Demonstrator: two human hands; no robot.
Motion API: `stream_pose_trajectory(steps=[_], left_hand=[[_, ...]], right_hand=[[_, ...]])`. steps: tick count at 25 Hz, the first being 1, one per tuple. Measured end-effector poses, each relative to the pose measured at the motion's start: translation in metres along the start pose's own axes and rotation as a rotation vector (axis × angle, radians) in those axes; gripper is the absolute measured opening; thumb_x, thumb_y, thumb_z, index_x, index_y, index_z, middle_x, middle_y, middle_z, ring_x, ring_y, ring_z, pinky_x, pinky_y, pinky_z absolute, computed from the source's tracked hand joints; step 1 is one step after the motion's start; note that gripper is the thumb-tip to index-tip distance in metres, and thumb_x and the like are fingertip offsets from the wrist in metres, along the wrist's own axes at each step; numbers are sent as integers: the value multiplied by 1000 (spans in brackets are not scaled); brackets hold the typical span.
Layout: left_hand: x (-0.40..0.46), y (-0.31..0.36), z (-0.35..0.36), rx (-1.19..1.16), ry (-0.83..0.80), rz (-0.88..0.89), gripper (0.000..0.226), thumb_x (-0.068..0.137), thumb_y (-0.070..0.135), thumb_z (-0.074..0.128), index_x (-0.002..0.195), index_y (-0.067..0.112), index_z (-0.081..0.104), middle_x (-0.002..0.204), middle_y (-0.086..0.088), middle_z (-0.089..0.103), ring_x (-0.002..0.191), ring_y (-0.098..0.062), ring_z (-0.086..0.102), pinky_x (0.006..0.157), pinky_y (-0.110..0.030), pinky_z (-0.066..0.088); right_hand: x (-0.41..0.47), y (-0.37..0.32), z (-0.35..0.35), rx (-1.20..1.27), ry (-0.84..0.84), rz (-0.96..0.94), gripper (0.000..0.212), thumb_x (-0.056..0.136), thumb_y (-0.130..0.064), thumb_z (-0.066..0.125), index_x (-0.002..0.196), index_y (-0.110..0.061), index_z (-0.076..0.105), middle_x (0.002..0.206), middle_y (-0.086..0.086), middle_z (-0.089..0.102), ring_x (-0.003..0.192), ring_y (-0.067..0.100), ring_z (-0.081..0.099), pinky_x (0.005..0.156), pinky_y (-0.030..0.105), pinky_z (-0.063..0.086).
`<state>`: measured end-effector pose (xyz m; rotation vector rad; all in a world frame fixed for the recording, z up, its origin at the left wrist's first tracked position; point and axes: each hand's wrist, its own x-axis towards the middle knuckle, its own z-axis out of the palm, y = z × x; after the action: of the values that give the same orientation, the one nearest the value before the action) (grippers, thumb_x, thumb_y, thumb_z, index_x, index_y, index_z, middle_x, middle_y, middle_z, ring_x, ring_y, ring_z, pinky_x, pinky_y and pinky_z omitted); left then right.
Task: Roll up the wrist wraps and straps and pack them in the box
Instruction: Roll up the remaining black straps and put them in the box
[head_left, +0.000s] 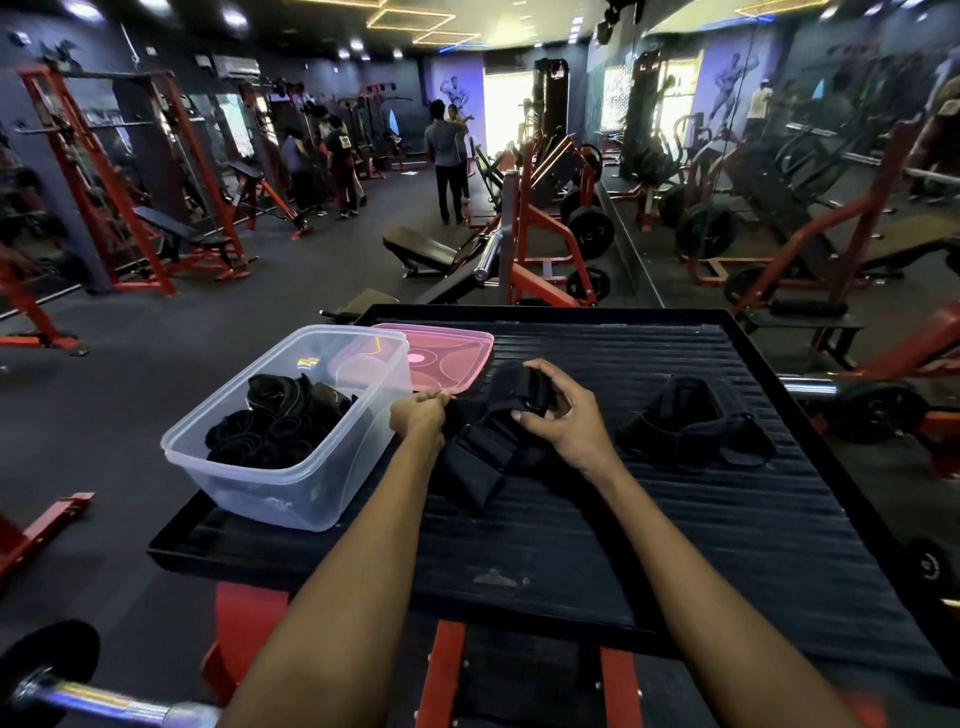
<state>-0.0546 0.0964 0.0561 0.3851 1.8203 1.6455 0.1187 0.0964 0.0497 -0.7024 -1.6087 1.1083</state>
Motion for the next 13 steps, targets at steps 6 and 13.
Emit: stream_pose_trajectory(steps=[6, 13], left_hand=[[-4, 40, -3, 27, -56, 261, 19, 77, 7, 74, 95, 4, 71, 96, -11, 71, 78, -14, 61, 85, -30, 55], [-24, 60, 9, 179, -172, 464, 23, 77, 13, 74, 99, 6, 72, 91, -5, 69, 77, -10, 60, 79, -19, 51]], right_hand=[[5, -5, 3, -113, 9, -15, 47, 71, 8, 74, 95, -30, 61, 92, -4, 62, 80, -10, 56, 83, 7, 42], [7, -6, 5, -240, 65, -41, 45, 67, -9, 78, 105, -27, 62, 100, 3, 65, 91, 13, 61, 84, 21, 46]])
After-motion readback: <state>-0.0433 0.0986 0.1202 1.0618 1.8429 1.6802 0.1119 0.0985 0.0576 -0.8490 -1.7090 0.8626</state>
